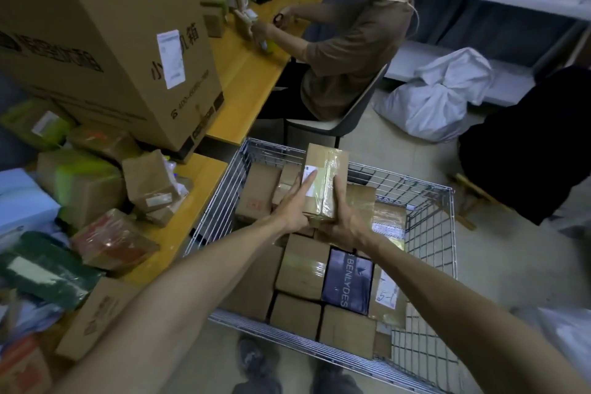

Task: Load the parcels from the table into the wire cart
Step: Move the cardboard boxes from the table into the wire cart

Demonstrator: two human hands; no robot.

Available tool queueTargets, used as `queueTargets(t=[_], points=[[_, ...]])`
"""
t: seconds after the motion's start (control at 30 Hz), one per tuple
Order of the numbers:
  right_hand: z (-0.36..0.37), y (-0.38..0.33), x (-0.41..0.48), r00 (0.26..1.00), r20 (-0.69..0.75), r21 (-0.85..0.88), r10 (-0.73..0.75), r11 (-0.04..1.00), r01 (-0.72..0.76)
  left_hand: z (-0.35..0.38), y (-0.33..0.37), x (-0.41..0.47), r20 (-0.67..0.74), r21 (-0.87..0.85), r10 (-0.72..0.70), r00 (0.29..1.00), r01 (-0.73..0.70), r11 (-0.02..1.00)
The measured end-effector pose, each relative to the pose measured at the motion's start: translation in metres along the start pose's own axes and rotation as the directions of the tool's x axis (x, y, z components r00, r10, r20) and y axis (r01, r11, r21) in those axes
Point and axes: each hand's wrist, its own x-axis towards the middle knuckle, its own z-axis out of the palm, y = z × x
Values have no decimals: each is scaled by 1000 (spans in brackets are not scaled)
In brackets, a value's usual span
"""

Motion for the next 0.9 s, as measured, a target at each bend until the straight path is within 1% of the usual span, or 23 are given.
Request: queueTargets(t=[0.1, 0.27, 0.37, 0.4, 0.43, 0.47, 0.53, 0.6, 0.67, 0.8, 0.87, 0.9], points=[[-27, 29, -9, 1000, 28, 81, 11, 997, -13, 30, 25, 16, 16, -6, -5, 1000, 5, 1000], [-61, 91, -26, 1000, -24, 176, -8, 984, 12, 88, 53, 58, 82, 31, -25, 996, 22, 999], [-70, 128, -32, 999, -31, 181, 38, 983, -31, 123, 69, 70, 177, 27, 64, 982, -69, 997], [-72, 139, -33, 998, -32, 182, 55, 982, -48, 132, 69, 77, 188, -8, 66, 980, -66, 998], [-74, 148, -35, 996, -35, 182, 84, 980, -76, 145, 64, 87, 193, -47, 35, 981, -26, 999], [-74, 157, -36, 992, -27, 190, 123, 975, -116, 154, 62, 94, 200, -7, 16, 980, -15, 1000], [-75, 170, -40, 982, -35, 219, 184, 961, -172, 166, 66, 99, 250, 49, 5, 968, -17, 999], [-70, 185, -44, 971, -51, 245, 232, 946, -213, 182, 68, 106, 296, 27, 16, 955, -25, 999], [-64, 203, -48, 963, -39, 271, 268, 930, -249, 200, 64, 112, 326, 38, 19, 945, -34, 999], [-41, 232, -63, 934, -15, 307, 356, 891, -334, 242, 33, 108, 374, 32, -15, 927, 3, 999], [-25, 243, -70, 914, 24, 305, 405, 867, -393, 264, 12, 99, 391, 32, -16, 920, 4, 999], [-17, 249, -74, 915, 46, 291, 402, 870, -397, 274, 3, 95, 398, 31, -36, 917, 26, 999]])
